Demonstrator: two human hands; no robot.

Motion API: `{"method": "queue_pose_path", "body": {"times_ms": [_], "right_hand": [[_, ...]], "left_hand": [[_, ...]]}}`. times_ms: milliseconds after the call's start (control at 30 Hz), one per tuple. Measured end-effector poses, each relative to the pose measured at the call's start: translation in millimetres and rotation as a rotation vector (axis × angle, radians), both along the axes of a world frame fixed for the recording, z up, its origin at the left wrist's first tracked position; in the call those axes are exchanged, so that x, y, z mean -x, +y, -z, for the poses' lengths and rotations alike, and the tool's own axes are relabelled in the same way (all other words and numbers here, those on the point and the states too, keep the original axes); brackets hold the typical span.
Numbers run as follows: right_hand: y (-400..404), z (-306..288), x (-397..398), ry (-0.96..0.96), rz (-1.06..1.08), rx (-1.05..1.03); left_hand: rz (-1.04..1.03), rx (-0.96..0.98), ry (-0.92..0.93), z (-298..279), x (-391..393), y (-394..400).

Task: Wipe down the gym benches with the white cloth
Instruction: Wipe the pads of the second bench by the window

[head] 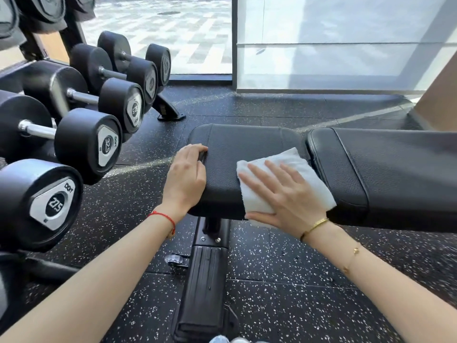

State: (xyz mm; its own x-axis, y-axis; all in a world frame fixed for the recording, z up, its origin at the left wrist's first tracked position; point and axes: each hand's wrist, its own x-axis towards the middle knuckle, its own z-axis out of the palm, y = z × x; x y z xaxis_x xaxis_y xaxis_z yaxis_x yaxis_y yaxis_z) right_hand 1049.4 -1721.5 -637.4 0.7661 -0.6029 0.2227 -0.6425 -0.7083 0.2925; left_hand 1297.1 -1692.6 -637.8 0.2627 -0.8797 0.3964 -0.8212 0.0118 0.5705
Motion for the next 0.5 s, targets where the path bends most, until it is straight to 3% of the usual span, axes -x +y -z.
{"method": "queue_pose_path", "body": {"times_ms": [267,500], "right_hand": [[24.3,12.4,-61.0,-0.042,0.077,0.095],[7.9,20.6,5.0,-0.113,0.098,0.134]], "left_hand": [[0.012,0.004,-0.025,-1.2,-2.1,-1.0],[0.053,-0.022,-0.051,-1.1,-4.7,0.7]]}}
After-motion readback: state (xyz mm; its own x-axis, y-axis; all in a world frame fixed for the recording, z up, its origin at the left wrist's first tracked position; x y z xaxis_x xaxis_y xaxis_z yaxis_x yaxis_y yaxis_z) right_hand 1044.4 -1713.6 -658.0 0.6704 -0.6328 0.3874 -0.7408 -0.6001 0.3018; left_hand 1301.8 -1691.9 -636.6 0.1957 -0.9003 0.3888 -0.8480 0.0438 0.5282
